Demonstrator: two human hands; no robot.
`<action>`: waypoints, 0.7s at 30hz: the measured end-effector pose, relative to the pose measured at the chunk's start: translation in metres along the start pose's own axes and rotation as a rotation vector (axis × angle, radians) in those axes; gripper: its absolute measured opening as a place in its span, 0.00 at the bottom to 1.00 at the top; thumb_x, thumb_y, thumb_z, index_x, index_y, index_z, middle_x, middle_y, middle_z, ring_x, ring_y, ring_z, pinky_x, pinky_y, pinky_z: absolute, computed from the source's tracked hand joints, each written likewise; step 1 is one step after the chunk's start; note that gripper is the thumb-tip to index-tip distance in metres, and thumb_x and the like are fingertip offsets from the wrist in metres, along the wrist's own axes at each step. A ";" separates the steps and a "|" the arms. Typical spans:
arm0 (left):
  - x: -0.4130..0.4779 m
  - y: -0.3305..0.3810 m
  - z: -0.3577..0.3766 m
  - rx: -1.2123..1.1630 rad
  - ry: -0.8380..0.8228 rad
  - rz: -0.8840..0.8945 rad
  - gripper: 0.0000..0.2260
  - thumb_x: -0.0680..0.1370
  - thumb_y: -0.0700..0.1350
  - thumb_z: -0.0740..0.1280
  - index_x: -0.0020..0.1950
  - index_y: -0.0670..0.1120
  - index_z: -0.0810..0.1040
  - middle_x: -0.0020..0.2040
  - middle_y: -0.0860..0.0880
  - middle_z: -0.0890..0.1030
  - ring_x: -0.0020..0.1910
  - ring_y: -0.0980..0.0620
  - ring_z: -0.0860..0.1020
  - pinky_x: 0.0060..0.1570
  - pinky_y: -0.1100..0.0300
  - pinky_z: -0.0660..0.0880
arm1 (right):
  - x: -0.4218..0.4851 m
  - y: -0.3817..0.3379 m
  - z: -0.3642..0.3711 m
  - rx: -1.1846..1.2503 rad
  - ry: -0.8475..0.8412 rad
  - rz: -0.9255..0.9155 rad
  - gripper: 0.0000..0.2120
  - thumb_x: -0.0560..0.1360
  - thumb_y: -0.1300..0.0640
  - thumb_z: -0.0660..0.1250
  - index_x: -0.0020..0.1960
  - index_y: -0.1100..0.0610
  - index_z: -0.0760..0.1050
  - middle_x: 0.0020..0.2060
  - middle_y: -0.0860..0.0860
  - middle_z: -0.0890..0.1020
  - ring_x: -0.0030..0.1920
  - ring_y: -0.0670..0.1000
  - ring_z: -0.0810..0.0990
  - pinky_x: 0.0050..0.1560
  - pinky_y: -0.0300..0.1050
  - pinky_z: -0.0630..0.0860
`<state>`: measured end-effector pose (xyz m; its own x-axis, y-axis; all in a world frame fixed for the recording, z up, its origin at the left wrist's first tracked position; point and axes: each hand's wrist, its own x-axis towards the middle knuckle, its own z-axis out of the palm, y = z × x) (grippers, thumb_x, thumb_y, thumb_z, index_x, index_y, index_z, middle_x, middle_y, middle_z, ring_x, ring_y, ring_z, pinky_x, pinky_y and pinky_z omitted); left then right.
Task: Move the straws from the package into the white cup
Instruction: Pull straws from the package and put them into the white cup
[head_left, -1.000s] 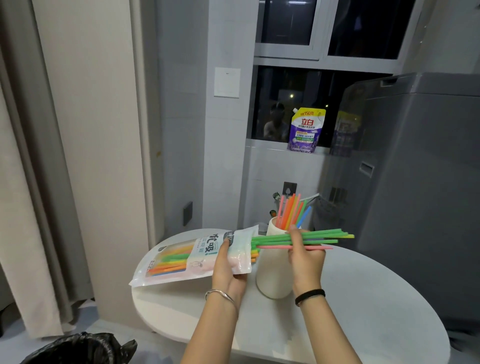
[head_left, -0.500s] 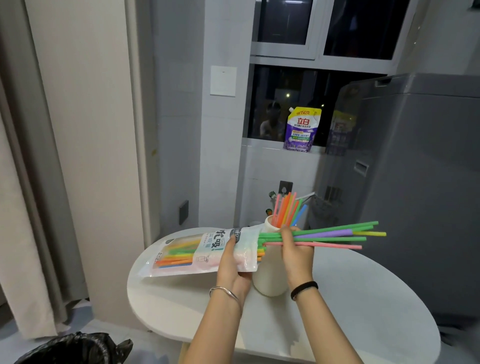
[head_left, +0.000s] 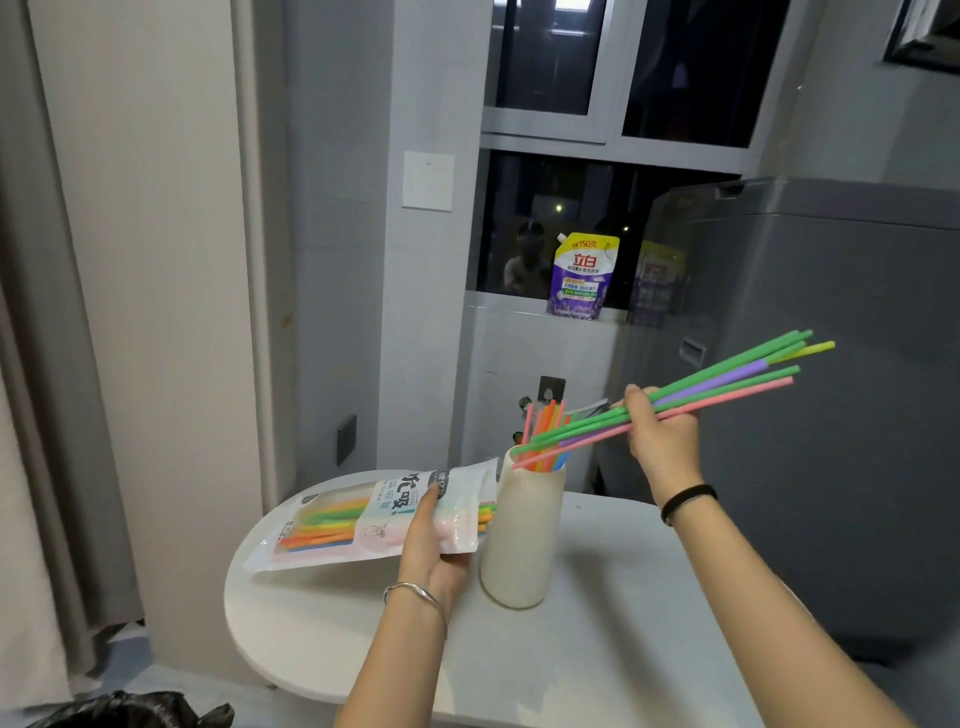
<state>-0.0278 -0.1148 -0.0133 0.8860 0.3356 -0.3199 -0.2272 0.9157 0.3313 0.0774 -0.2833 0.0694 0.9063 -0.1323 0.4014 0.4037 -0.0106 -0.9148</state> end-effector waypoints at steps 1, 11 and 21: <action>0.000 0.001 0.000 -0.004 0.007 -0.001 0.04 0.77 0.41 0.68 0.48 0.48 0.74 0.25 0.48 0.83 0.21 0.51 0.81 0.17 0.59 0.75 | 0.002 -0.003 -0.001 -0.005 -0.001 -0.018 0.10 0.75 0.56 0.65 0.36 0.54 0.75 0.29 0.49 0.76 0.30 0.46 0.74 0.31 0.39 0.70; -0.003 0.001 0.000 0.007 0.000 0.007 0.04 0.78 0.41 0.67 0.49 0.47 0.73 0.26 0.47 0.83 0.22 0.49 0.82 0.18 0.58 0.75 | 0.020 -0.022 0.009 -0.207 -0.102 -0.202 0.12 0.77 0.56 0.63 0.40 0.63 0.77 0.30 0.51 0.76 0.33 0.48 0.76 0.32 0.38 0.73; -0.005 0.006 0.001 -0.006 0.011 -0.019 0.03 0.78 0.41 0.67 0.48 0.47 0.73 0.25 0.46 0.82 0.20 0.49 0.81 0.17 0.59 0.74 | 0.026 0.009 0.046 -0.521 -0.340 -0.129 0.09 0.70 0.52 0.71 0.46 0.57 0.80 0.52 0.56 0.78 0.60 0.57 0.72 0.64 0.55 0.71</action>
<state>-0.0328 -0.1114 -0.0093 0.8855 0.3206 -0.3362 -0.2129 0.9233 0.3197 0.1106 -0.2415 0.0738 0.8782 0.2233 0.4229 0.4758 -0.4978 -0.7252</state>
